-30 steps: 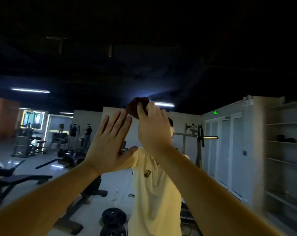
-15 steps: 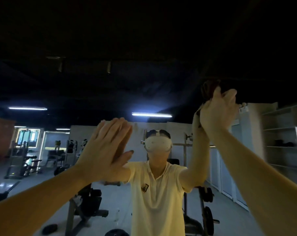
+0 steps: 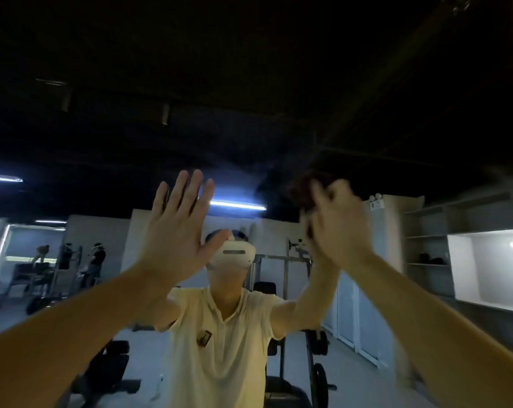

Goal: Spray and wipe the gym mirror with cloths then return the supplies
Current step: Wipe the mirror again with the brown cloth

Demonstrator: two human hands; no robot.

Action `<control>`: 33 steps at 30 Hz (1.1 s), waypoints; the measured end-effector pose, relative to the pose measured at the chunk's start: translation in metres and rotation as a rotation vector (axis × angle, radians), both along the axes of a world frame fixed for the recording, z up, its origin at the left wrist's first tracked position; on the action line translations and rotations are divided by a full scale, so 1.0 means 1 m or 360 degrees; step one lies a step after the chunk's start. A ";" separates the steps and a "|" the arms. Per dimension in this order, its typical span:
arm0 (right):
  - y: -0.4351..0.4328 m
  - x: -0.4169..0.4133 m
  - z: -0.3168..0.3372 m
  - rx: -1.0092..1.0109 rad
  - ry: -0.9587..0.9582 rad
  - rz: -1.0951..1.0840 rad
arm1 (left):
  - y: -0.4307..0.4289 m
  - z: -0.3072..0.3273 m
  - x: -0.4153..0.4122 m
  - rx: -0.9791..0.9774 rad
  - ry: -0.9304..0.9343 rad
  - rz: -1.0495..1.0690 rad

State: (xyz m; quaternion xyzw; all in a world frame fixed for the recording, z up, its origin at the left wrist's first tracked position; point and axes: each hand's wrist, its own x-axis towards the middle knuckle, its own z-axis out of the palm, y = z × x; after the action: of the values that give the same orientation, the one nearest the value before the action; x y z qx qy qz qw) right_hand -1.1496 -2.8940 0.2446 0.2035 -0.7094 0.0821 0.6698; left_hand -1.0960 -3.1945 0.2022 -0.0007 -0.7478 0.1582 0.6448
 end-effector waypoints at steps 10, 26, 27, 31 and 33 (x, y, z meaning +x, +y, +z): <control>-0.068 -0.001 0.053 -0.0855 0.0049 0.0159 | -0.001 -0.009 -0.006 -0.0007 0.0021 -0.0071; -0.014 -0.011 0.074 -0.1111 0.0035 -0.0005 | -0.002 -0.009 -0.007 -0.0026 0.0083 -0.0046; -0.034 -0.005 0.080 -0.1146 0.0038 0.0017 | -0.002 -0.009 -0.007 -0.0031 0.0092 -0.0054; -0.116 0.021 0.076 -0.0800 0.0115 0.0174 | -0.002 -0.008 -0.010 -0.0038 0.0105 -0.0070; -0.146 0.032 0.051 -0.0456 0.0216 0.0256 | -0.001 -0.009 -0.009 -0.0029 0.0105 -0.0072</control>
State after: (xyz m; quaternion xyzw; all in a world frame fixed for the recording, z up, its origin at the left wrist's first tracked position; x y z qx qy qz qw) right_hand -1.1177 -3.0401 0.2956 0.1672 -0.6250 0.2216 0.7296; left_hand -1.1046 -3.1958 0.1929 -0.0182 -0.7243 0.1505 0.6726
